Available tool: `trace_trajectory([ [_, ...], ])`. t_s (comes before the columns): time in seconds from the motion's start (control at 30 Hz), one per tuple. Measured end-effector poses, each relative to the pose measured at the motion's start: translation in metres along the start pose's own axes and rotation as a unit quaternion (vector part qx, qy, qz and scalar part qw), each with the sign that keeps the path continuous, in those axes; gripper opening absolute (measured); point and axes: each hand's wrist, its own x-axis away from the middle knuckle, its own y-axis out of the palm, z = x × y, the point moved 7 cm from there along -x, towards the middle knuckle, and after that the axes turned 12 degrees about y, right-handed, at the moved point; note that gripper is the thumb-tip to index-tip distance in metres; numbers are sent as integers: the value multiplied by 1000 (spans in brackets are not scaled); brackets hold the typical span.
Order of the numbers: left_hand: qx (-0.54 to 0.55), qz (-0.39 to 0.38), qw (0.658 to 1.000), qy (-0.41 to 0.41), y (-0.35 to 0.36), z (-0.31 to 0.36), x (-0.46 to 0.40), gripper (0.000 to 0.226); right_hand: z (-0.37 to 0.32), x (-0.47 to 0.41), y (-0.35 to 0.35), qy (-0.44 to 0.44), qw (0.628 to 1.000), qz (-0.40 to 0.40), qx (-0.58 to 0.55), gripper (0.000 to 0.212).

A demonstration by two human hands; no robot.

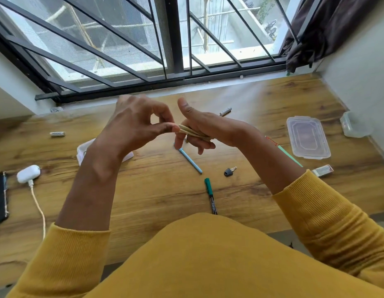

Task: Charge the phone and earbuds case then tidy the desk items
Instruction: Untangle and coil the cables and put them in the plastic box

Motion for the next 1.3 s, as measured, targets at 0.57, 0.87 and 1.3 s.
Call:
trace_trajectory([
  [0.57, 196, 93, 973, 75, -8, -1, 8, 17, -16, 16, 9, -97, 955, -176, -217, 25],
  [0.87, 286, 209, 934, 54, 3, -2, 13, 21, -30, 23, 13, -118, 884, -258, -371, 21],
  [1.3, 495, 217, 837, -88, 26, 2, 21, 27, -35, 14, 13, -160, 820, -266, -480, 30],
])
